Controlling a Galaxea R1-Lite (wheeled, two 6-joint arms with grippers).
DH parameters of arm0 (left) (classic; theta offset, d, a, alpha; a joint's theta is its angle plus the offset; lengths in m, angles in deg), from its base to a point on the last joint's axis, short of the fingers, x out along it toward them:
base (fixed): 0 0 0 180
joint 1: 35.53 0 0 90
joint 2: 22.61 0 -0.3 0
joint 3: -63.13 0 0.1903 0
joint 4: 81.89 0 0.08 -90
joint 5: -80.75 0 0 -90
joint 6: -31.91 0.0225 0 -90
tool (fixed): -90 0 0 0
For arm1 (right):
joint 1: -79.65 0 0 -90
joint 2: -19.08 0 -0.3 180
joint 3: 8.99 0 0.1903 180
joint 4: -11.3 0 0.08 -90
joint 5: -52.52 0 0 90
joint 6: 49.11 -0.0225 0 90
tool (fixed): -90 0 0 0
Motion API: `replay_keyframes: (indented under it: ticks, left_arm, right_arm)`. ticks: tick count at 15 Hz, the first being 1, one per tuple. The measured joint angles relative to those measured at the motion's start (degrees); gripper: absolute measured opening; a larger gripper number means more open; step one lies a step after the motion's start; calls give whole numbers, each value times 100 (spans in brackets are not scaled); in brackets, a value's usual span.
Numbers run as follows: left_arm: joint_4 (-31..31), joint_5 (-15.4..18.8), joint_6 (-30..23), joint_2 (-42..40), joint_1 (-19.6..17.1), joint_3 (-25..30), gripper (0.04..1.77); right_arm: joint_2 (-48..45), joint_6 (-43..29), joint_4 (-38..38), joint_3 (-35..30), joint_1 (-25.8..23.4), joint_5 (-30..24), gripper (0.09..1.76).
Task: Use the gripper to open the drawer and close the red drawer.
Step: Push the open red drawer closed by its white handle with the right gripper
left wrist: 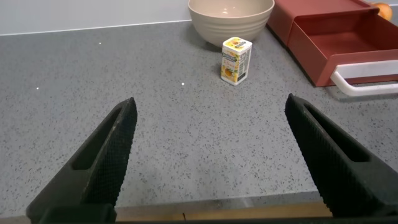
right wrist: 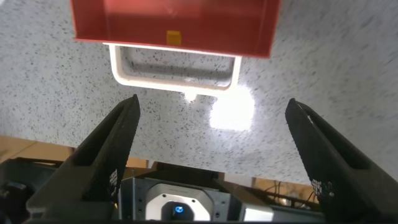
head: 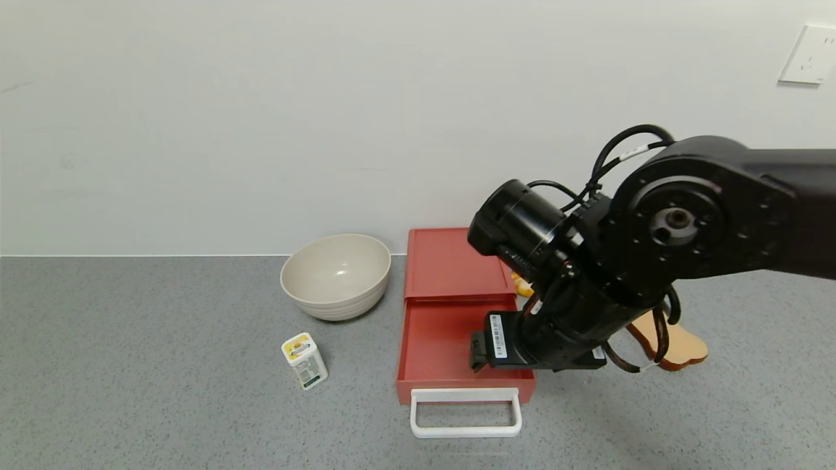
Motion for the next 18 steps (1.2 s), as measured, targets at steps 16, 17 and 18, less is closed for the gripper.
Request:
replay_keyframes:
  ticks: [16, 17, 18]
  left_arm:
    - [-11, -22, 0, 0, 0, 0, 172]
    - [-11, -16, 0, 0, 0, 0, 172]
    - [-9, -16, 0, 0, 0, 0, 172]
  right_arm:
    - [-1659, 3330, -2319, -1904, -2230, -2199, 171]
    - [-1718, 3576, -2332, -1954, -2398, -2420, 171]
    - [-1773, 3849, -2341, -2015, -2575, -2610, 171]
